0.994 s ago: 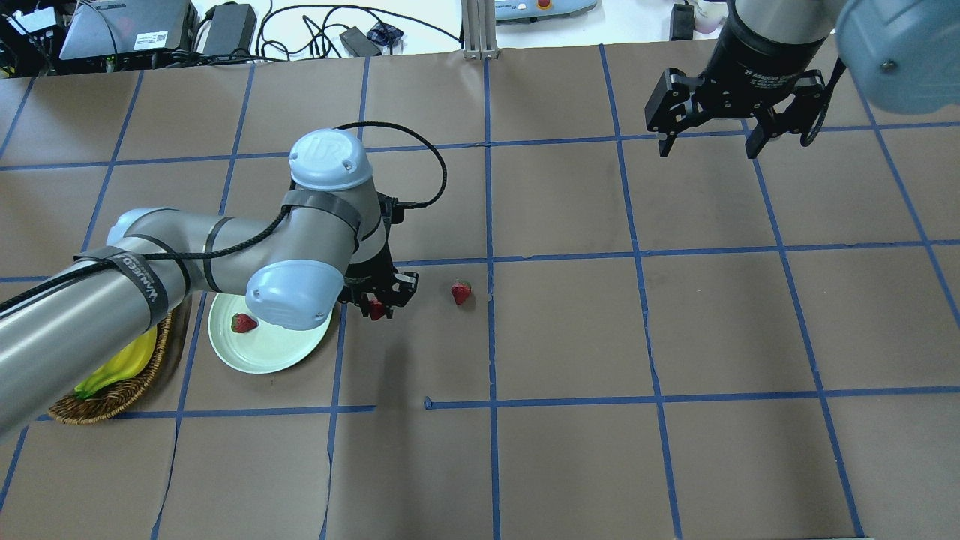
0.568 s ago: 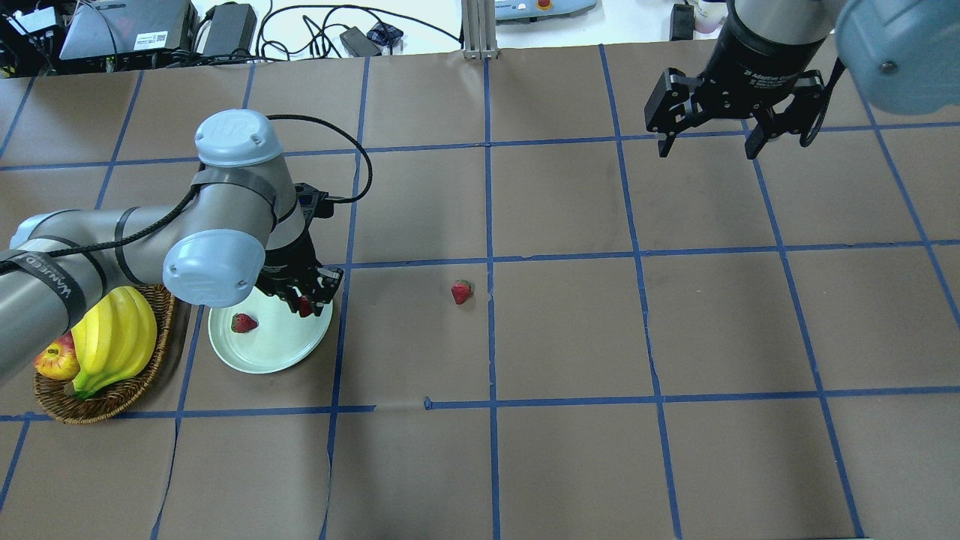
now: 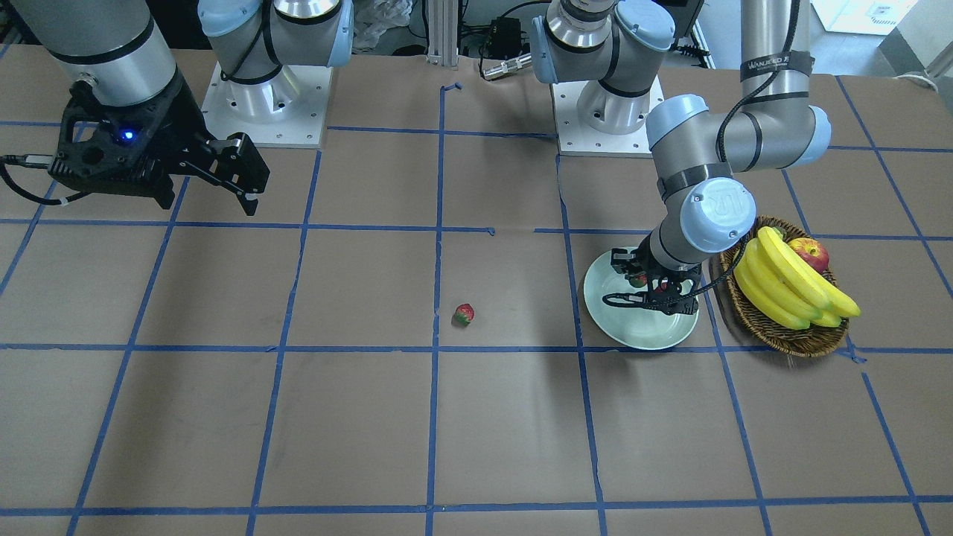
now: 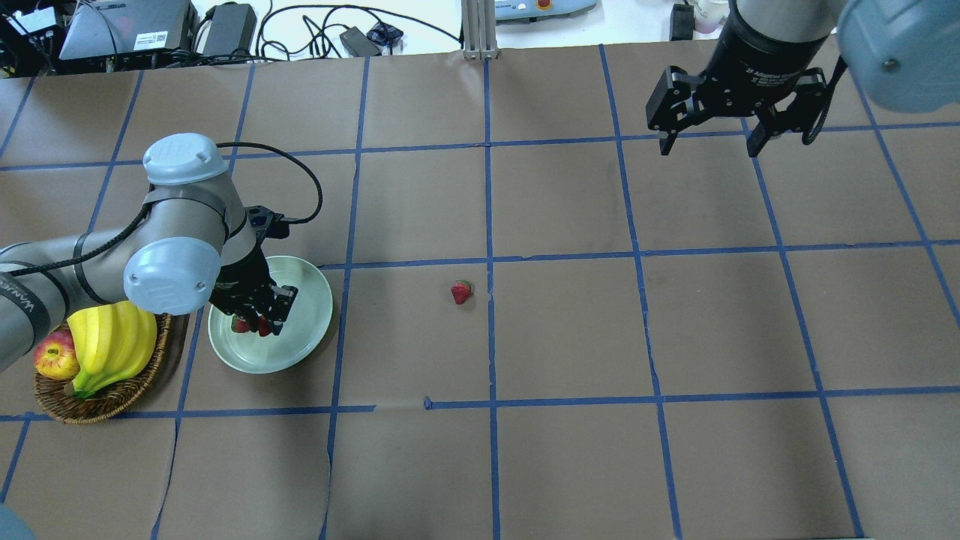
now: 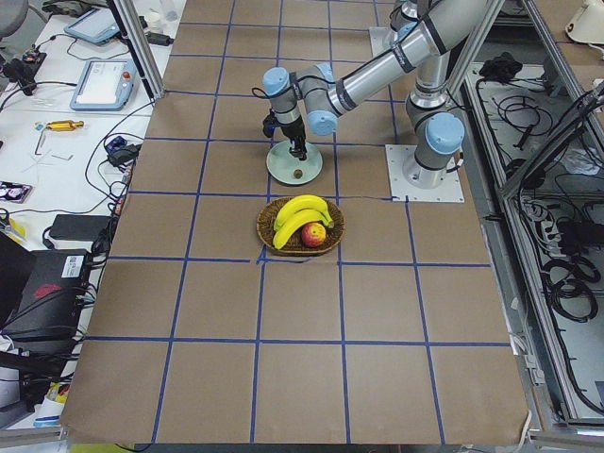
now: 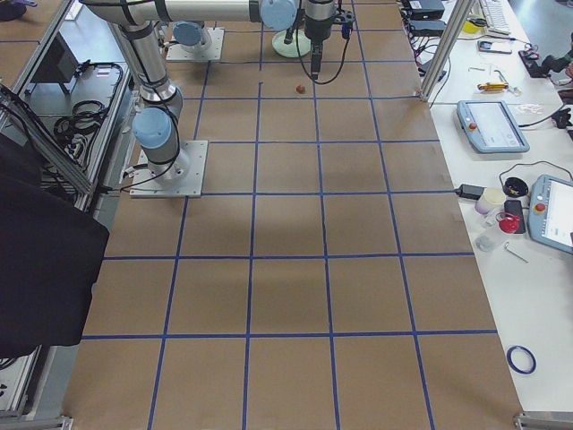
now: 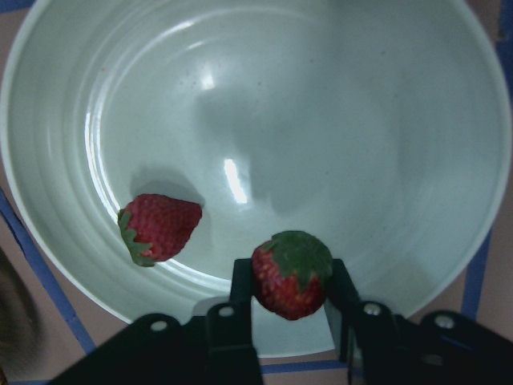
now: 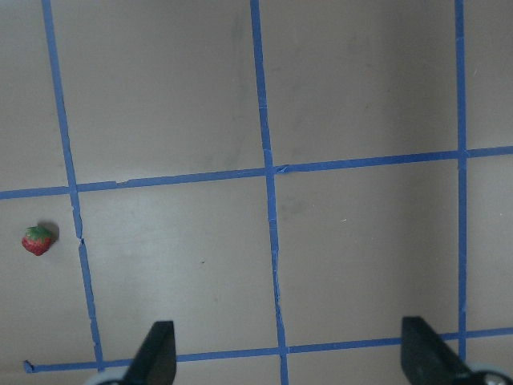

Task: Collect all strawberries into plate
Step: 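Lower the strawberry into the plate beside the first and release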

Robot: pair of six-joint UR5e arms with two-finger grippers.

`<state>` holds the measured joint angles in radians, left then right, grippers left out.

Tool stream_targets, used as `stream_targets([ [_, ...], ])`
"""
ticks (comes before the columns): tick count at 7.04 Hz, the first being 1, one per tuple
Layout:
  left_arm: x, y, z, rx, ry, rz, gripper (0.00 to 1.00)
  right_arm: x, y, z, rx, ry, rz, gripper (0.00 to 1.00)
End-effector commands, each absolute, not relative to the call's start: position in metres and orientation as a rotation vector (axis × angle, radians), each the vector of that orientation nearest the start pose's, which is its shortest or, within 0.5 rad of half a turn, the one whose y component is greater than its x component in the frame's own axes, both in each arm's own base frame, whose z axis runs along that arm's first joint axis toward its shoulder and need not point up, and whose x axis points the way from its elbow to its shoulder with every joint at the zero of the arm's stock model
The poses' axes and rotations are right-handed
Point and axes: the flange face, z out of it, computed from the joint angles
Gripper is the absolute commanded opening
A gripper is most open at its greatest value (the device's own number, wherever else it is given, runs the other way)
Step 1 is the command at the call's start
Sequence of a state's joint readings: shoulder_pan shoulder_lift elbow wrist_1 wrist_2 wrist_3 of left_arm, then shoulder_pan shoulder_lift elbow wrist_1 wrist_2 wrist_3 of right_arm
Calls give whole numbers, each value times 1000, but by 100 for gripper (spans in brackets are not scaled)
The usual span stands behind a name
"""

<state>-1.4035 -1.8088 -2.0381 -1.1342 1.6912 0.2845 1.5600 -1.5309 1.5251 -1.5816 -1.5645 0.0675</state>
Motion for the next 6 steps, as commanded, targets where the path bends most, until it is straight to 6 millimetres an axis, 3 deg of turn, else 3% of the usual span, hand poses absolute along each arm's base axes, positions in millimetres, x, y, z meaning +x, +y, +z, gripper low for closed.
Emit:
stream_targets([
  [1,-35,-485,189,192,3049,460,36,128,-512,492,123,3132,-26,100],
  [2,-35,-487,187,190,3050,465,41,128,-512,492,123,3132,-26,100],
  [3,-35,-487,187,190,3050,467,52,128,-512,492,123,3132,-26,100],
  [4,-35,-489,188,190,3050,462,70,129,-512,492,125,3131,-26,100],
  [5,-34,-491,193,186,3048,440,78,129,-512,492,125,3131,-26,100],
  [6,-39,-502,216,187,3048,354,83,128,-512,490,123,3133,-21,100],
])
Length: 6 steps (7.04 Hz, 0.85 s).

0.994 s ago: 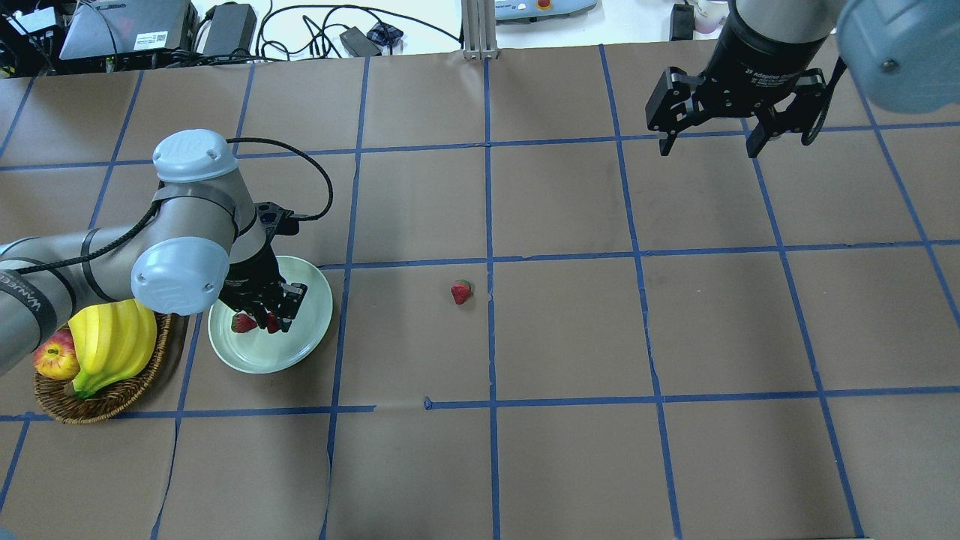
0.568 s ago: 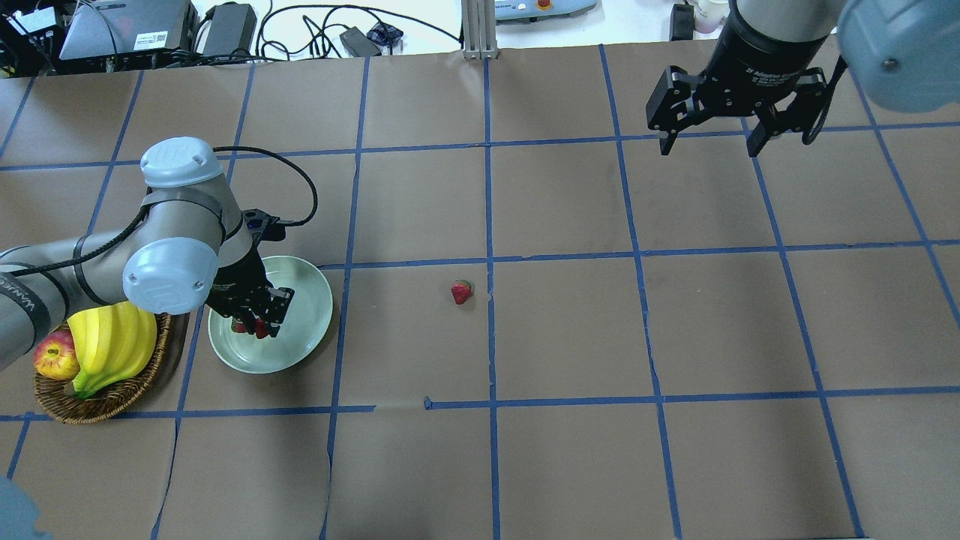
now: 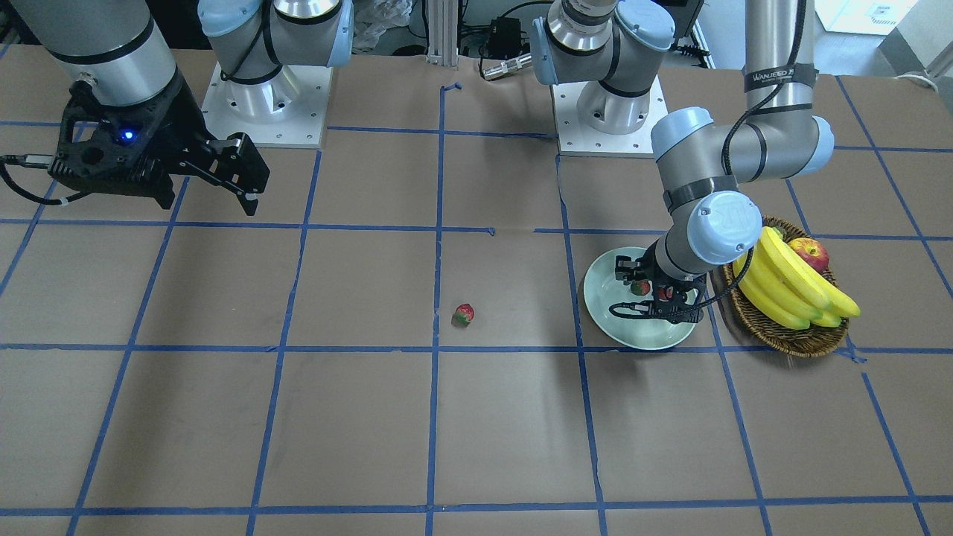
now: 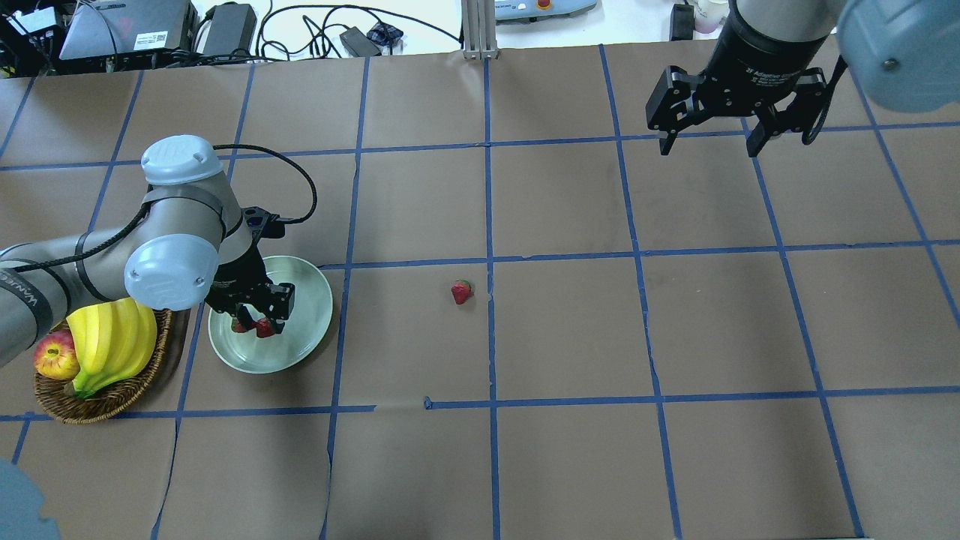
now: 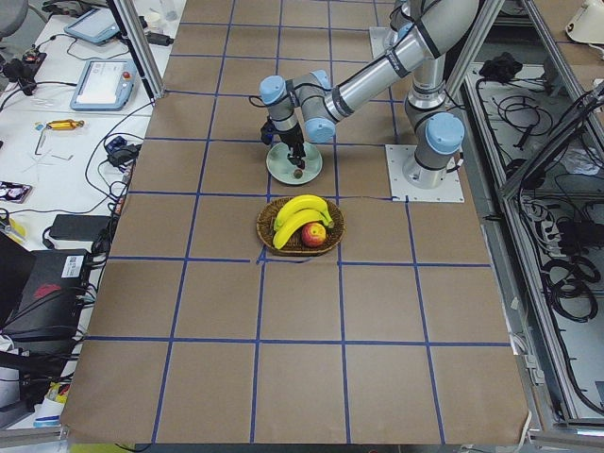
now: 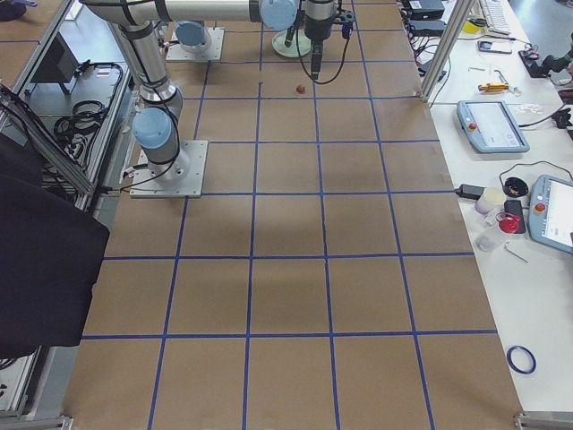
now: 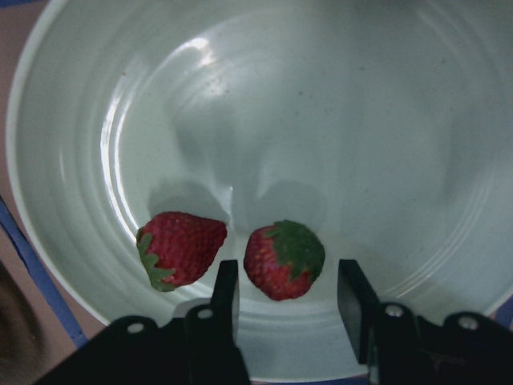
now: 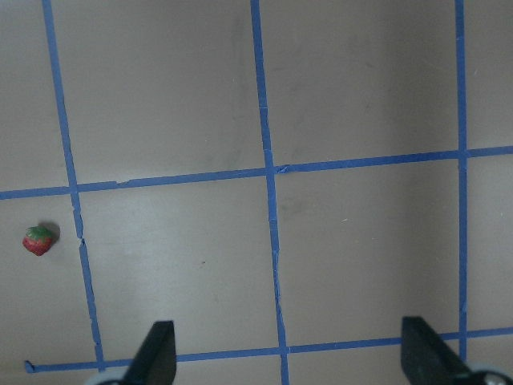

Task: Collect all strawberries into plate
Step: 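Lower the strawberry into the plate beside the first and release, then reach the left gripper to the last strawberry and grasp it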

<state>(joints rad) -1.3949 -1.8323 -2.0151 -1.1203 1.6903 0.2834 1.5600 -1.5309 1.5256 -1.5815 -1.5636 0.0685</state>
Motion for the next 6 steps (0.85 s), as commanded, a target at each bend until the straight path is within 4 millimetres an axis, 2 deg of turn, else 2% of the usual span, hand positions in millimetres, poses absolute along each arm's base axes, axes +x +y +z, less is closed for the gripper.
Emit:
stream_targets([
  [1,-62,-512,234,195,3038,285,85,128,-512,490,125,3132,-21,100],
  [2,-97,-514,243,176,3031,245,85,129,-511,489,122,3131,-19,100],
  [3,-134,-510,238,115,3031,235,85,128,-511,489,123,3133,-19,100],
  [4,-165,-512,239,-6,3061,208,84,129,-511,489,122,3131,-17,100],
  [6,-228,-521,252,-116,3164,126,83,128,-511,489,123,3133,-19,100],
])
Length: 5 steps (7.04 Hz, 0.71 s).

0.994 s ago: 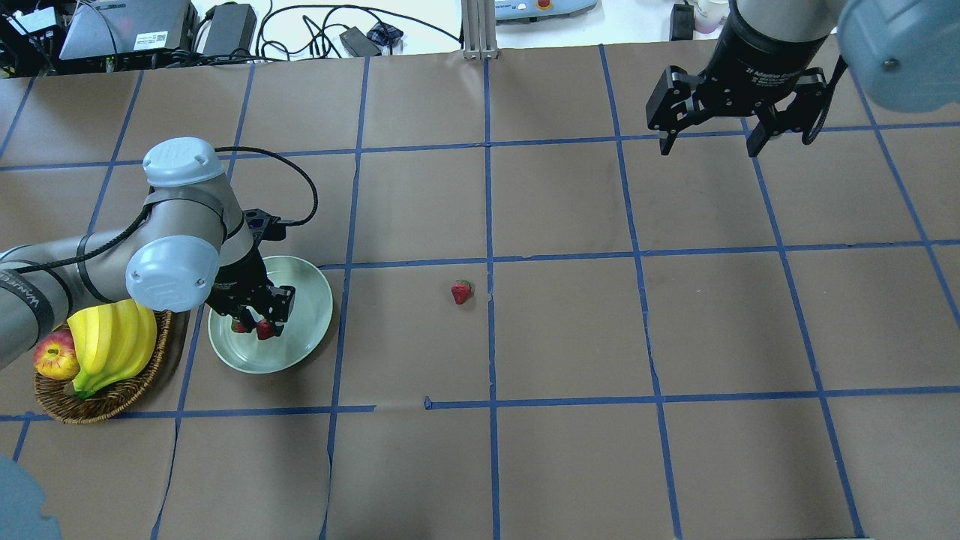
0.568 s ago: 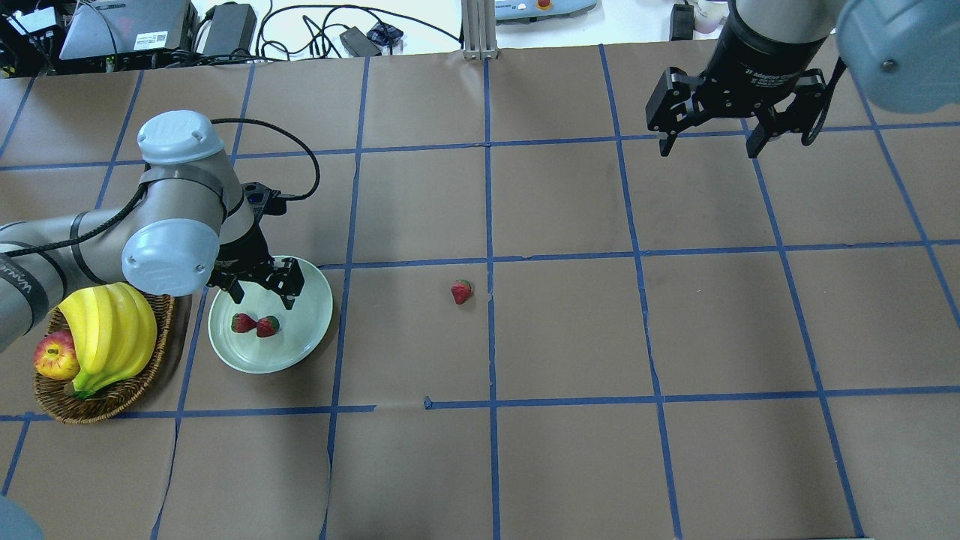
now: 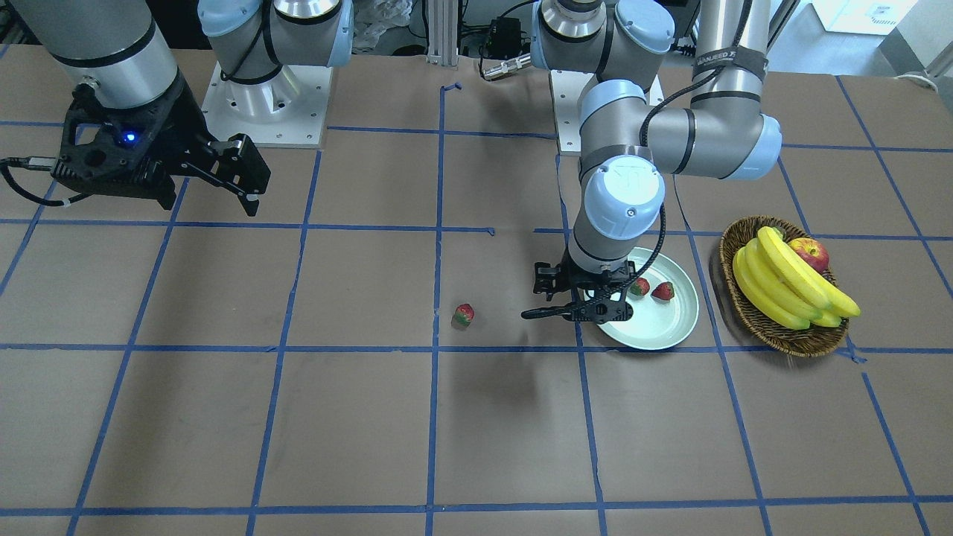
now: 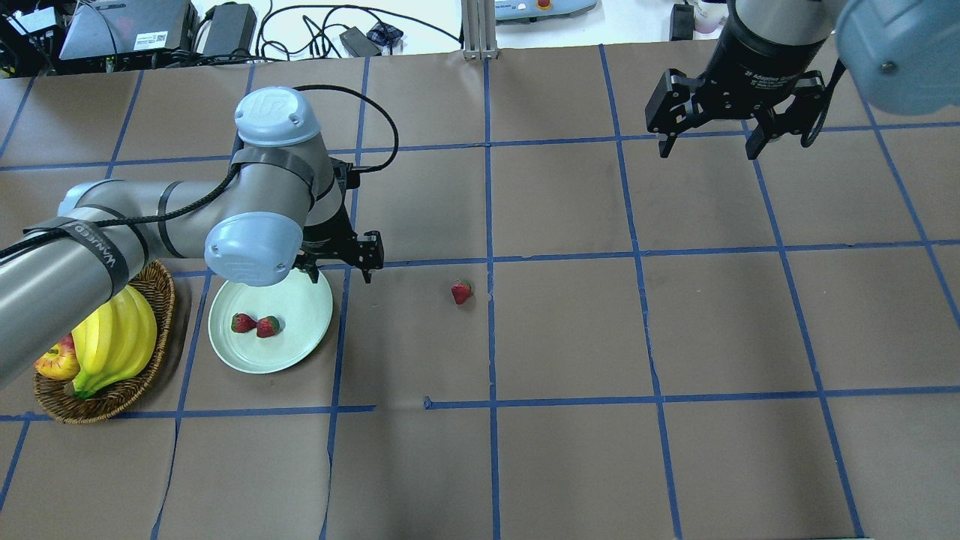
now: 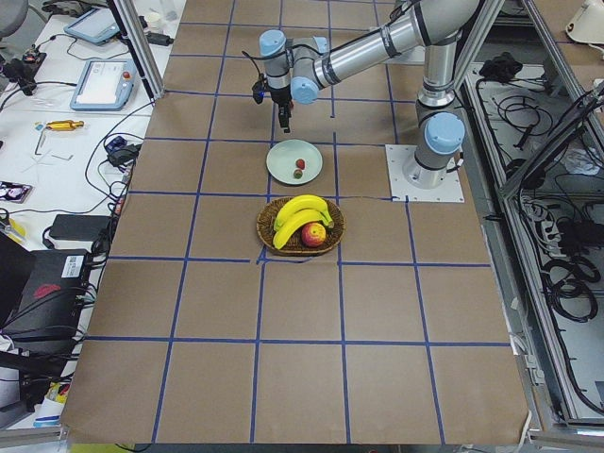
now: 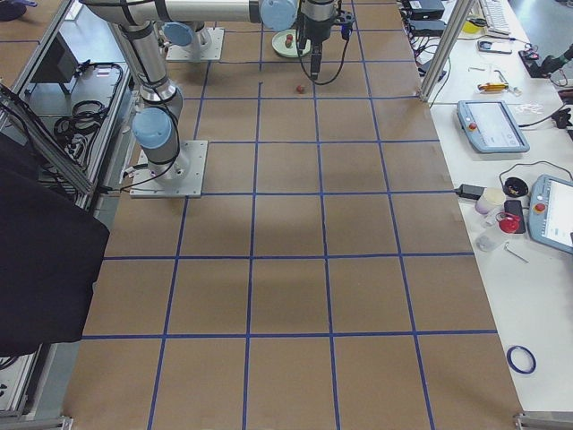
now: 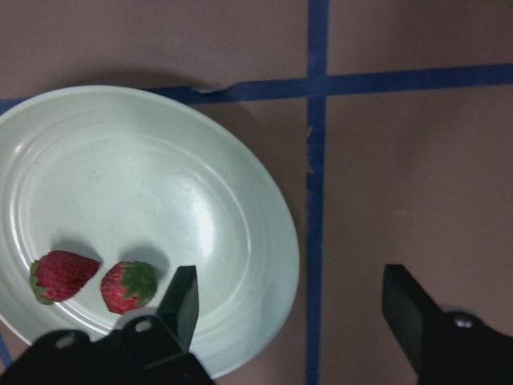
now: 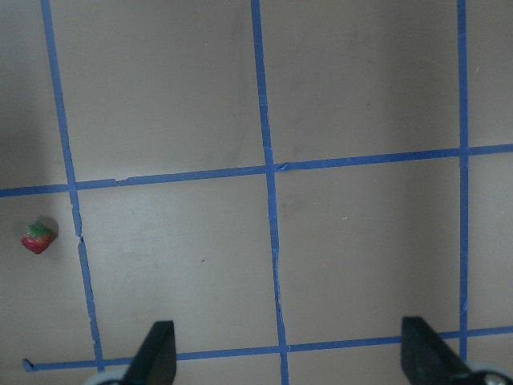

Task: Collect all strawberries into plate
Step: 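Reach the left gripper to the last strawberry and grasp it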

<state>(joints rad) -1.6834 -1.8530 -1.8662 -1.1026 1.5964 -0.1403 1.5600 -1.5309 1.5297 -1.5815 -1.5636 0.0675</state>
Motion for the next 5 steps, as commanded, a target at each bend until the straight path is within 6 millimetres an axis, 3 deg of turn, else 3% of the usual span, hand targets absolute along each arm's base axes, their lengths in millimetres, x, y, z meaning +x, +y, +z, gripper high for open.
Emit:
stream_targets([
  [1,-249,-531,244,-181,3196,84,82,129,-511,490,120,3131,-21,100],
  [3,-296,-529,221,-196,3209,13,79,130,-511,490,122,3130,-21,100],
  [5,-325,-522,195,-158,3189,59,78,130,-511,490,122,3126,-21,100],
])
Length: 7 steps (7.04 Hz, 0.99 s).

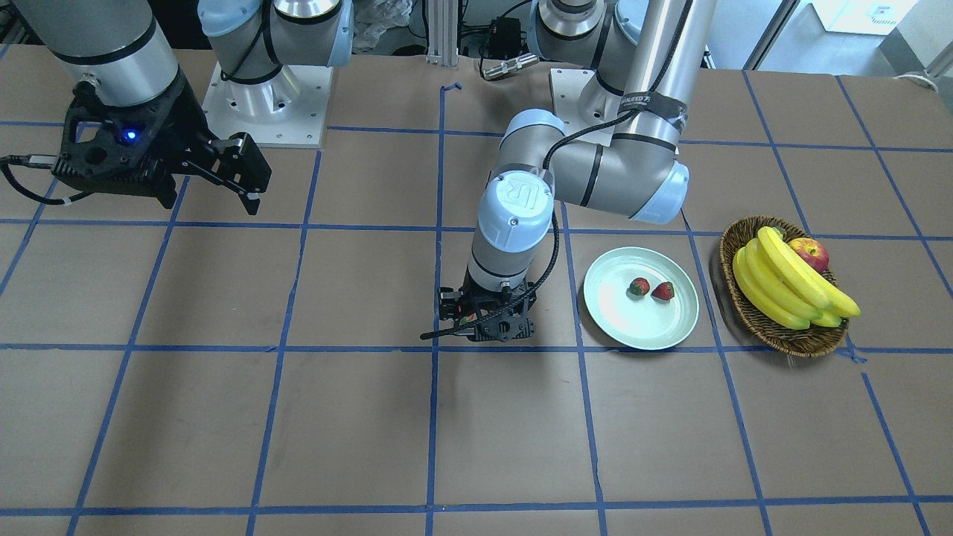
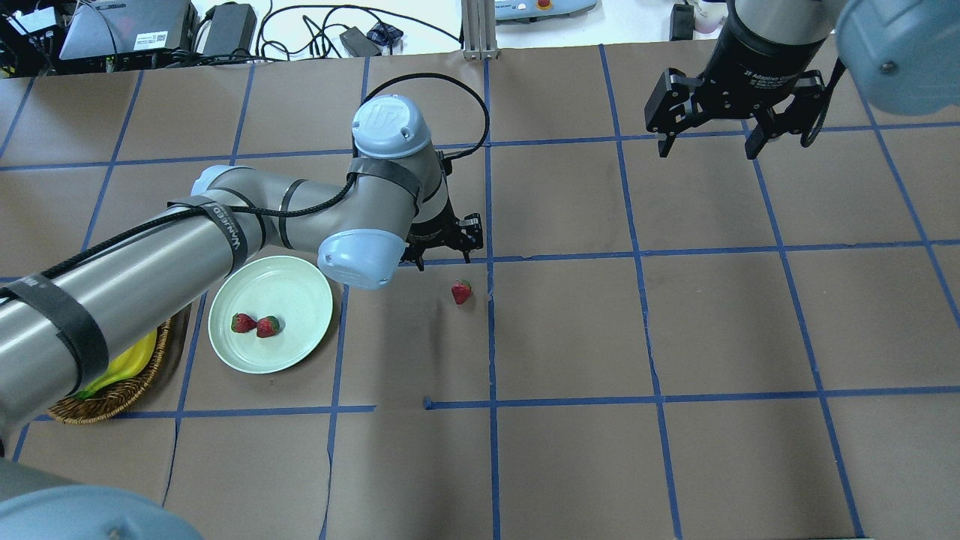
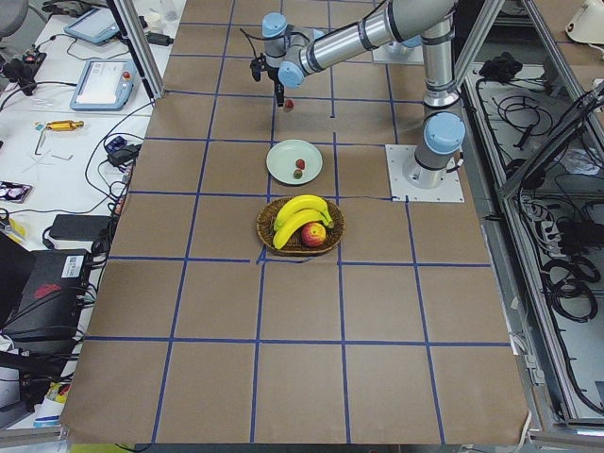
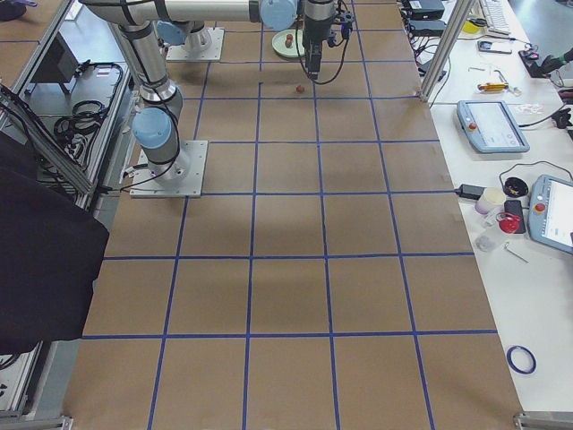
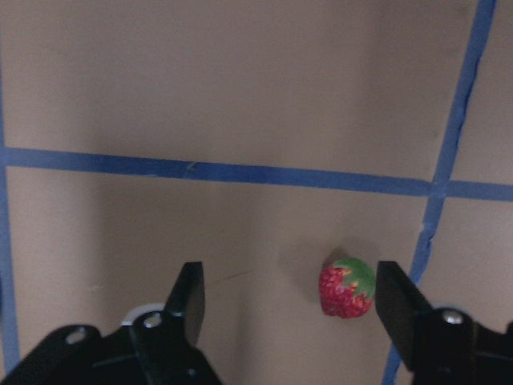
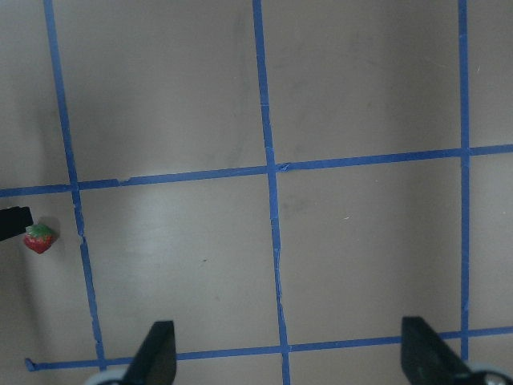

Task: Collect all strawberries into plate
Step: 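Reach the left gripper to the last strawberry and grasp it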

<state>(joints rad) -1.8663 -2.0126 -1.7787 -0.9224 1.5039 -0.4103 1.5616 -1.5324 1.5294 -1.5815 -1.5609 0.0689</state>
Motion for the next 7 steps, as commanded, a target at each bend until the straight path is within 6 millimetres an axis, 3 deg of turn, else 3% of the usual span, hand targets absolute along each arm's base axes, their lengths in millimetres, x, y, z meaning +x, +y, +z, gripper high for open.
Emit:
stream_targets([
  [1,-332,-517,181,-139,3177,96,75,129,-511,489,122,3131,-19,100],
  [2,-334,-515,169,-129,3169,126,73,129,-511,489,122,3131,-19,100],
  [7,-330,-510,177,-102,3120,158,39,130,-512,490,122,3129,-24,100],
])
